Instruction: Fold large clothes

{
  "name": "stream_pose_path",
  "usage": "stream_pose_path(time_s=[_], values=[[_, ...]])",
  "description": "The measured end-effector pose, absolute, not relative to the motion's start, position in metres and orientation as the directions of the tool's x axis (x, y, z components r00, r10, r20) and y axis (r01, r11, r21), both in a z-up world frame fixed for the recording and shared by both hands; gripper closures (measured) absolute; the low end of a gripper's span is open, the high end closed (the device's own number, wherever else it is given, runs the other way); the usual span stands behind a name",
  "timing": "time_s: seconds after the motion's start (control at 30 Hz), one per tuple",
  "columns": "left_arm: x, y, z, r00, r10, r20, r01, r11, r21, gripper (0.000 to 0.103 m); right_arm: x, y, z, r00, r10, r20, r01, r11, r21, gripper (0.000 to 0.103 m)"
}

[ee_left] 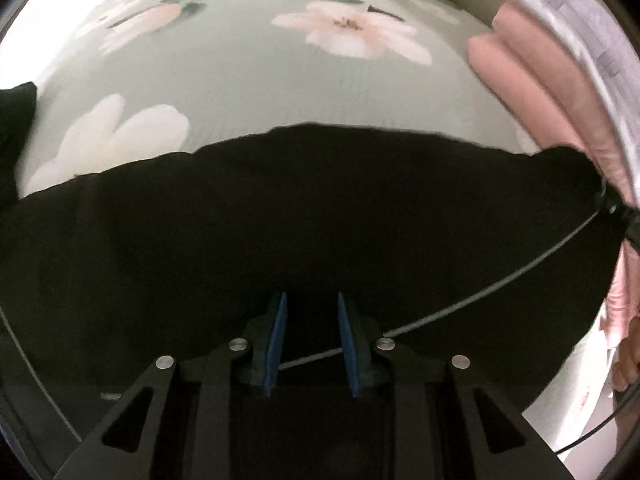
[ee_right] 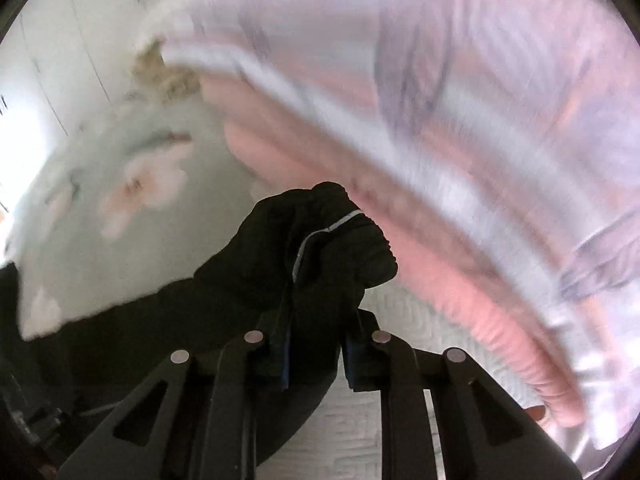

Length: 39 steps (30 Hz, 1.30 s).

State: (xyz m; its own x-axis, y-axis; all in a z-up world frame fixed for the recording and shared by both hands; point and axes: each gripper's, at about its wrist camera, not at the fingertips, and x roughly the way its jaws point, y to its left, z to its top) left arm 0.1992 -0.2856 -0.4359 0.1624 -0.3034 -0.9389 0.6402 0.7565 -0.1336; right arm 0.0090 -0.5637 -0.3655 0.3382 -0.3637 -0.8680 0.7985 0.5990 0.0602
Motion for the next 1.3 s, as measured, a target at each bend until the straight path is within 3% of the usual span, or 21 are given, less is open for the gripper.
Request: stream_pose_path(time_s=[0.1, 0.23, 0.47, 0.6, 0.83, 1.13, 1.3], values=[[0.198, -0.285, -0.434, 0.143, -0.313, -0.939, 0.654, 0.742, -0.148, 0.077, 0.011, -0.578, -0.405, 0.306, -0.273, -0.912, 0.816, 0.568, 0.104, 0.081], [0.198, -0.271, -0.423, 0.137, -0.33, -0.934, 0.646, 0.744, -0.168, 0.076, 0.016, -0.575, -0.396, 0.292, -0.284, -0.913, 0.817, 0.57, 0.084, 0.08], [0.177, -0.175, -0.367, 0.225, -0.375, -0.899, 0.579, 0.794, -0.187, 0.076, 0.023, -0.503, -0.303, 0.428, -0.37, -0.824, 0.69, 0.723, 0.033, 0.087], [0.167, -0.102, -0.349, 0.263, -0.35, -0.899, 0.51, 0.841, -0.179, 0.076, 0.046, -0.422, -0.247, 0.566, -0.305, -0.766, 0.545, 0.836, 0.07, 0.087], [0.161, 0.053, -0.326, 0.336, -0.237, -0.912, 0.333, 0.935, -0.12, 0.076, 0.1, -0.253, -0.201, 0.676, -0.122, -0.727, 0.284, 0.953, 0.104, 0.088], [0.168, 0.231, -0.314, 0.389, -0.12, -0.913, 0.12, 0.99, -0.079, 0.076, 0.164, -0.053, -0.215, 0.69, 0.083, -0.719, 0.045, 0.987, 0.157, 0.088], [0.167, 0.303, -0.324, 0.384, -0.085, -0.919, 0.037, 0.996, -0.076, 0.076, 0.191, 0.056, -0.254, 0.622, 0.176, -0.763, -0.07, 0.983, 0.17, 0.088]])
